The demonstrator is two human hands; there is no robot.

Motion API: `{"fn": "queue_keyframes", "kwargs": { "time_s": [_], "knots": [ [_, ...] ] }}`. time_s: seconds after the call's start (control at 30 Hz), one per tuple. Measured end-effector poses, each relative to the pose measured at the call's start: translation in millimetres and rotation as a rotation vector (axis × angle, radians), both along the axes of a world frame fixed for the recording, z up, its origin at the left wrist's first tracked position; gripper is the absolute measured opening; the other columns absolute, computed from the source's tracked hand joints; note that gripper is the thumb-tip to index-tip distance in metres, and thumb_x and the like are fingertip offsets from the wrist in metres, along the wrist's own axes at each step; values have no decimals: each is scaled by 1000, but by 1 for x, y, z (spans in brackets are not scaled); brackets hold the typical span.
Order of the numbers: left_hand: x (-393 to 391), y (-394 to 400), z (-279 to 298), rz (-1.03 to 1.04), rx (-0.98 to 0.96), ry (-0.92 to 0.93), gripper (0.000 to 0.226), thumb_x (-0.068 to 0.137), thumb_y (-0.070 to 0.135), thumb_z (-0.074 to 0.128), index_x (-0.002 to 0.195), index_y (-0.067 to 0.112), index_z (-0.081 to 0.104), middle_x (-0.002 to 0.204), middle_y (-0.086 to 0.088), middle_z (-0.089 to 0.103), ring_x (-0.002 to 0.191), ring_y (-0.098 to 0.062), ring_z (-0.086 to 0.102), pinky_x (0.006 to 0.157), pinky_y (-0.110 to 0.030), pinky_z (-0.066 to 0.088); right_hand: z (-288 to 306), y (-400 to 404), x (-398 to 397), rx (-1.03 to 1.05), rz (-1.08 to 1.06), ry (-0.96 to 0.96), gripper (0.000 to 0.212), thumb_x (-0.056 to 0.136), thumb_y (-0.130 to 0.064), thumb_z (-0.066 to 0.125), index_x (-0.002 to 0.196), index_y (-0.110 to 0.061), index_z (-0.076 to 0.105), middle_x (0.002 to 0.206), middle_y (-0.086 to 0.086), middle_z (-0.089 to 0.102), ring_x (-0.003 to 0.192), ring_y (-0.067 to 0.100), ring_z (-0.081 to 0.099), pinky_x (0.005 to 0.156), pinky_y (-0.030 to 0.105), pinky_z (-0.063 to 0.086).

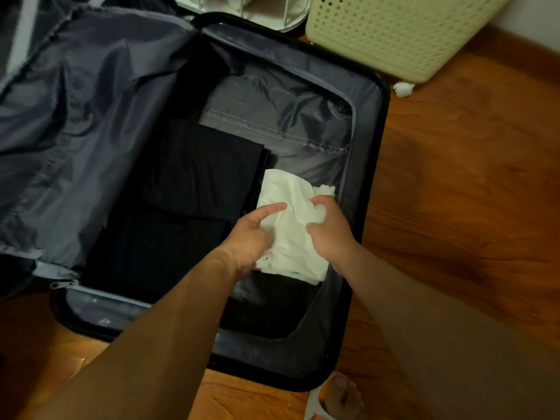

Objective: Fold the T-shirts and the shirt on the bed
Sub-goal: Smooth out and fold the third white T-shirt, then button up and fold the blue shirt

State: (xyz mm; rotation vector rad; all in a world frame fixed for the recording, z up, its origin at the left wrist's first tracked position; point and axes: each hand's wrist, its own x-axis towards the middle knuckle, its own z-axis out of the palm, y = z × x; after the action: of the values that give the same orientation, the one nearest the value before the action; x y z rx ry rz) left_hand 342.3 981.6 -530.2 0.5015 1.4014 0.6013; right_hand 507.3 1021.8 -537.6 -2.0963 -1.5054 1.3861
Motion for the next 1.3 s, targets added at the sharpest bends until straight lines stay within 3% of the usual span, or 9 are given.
{"fn": "queue_keyframes", "kwargs": {
  "time_s": [0.1, 0.23, 0.37, 0.6, 0.73, 0.83, 0.93, 1.1, 1.3],
  "knots": [
    [6, 2, -13, -209, 90, 255, 58, 95, 1, 50, 133, 45, 56, 146, -1, 41, 113, -20, 56, 97, -38, 55, -2, -2, 0, 22, 83, -236, 55, 98, -7, 50, 146, -32, 38, 136, 9, 37, 105, 22, 49, 89, 29, 41],
    [32, -10, -1, -639, 285, 1048, 60, 100, 20, 46, 156, 27, 24, 165, -10, -4, 146, -34, 19, 119, -45, 29, 7, -7, -12, -24, 173, -557, 73, 94, -11, 56, 157, -25, 20, 161, 12, 3, 138, 36, 34, 112, 39, 37],
    [33, -33, -22, -941, 465, 1113, 73, 105, 44, 19, 156, 13, -22, 165, -9, -29, 153, -28, -24, 127, -46, -3, -9, -11, -21, 240, 554, -563, 66, 107, -33, 36, 161, -27, -3, 167, 2, -20, 153, 27, -18, 127, 46, 0],
    [3, -34, -83, -1055, 412, 1091, 80, 100, 68, 11, 145, 25, -39, 148, 2, -52, 151, -26, -30, 126, -42, -2, -80, -10, -2, 126, 438, -626, 76, 99, -67, 19, 156, -35, -19, 164, 5, -28, 152, 31, -22, 124, 50, -6],
    [12, -26, -50, -1089, 193, 1074, 70, 108, 46, 20, 156, 23, -25, 161, 1, -37, 154, -28, -20, 126, -48, 3, -39, -16, -13, -94, 575, -801, 80, 102, -59, 25, 158, -23, -19, 162, 25, -24, 151, 44, -14, 122, 55, 2],
    [18, -69, 1, -984, 109, 955, 65, 105, 34, 29, 162, 17, 4, 170, -9, -5, 156, -30, -7, 126, -45, 7, 20, -58, -35, -174, 848, -913, 71, 101, -45, 35, 160, -14, 12, 165, 27, -2, 151, 46, -3, 123, 55, -1],
    [-11, -151, 63, -911, 11, 860, 67, 102, 32, 43, 161, 14, 17, 168, -7, 15, 156, -27, 8, 125, -42, 15, 84, -111, -65, -116, 1026, -765, 58, 100, -30, 39, 156, -16, 28, 163, 18, 17, 151, 41, 6, 124, 52, 3],
    [-124, -240, 175, -760, -6, 947, 48, 99, 26, 45, 147, 19, 48, 144, -6, 54, 135, -26, 49, 109, -35, 40, 207, -157, -133, -115, 1106, -657, 52, 99, -26, 50, 148, -17, 39, 147, 14, 41, 133, 36, 37, 111, 44, 34],
    [-282, -342, 362, -358, -99, 832, 32, 99, 35, 46, 119, 20, 67, 124, -10, 70, 112, -32, 64, 93, -37, 52, 386, -218, -284, 97, 1061, -570, 41, 100, -24, 48, 140, -16, 49, 136, 14, 49, 125, 34, 45, 103, 45, 43]
  ]
}}
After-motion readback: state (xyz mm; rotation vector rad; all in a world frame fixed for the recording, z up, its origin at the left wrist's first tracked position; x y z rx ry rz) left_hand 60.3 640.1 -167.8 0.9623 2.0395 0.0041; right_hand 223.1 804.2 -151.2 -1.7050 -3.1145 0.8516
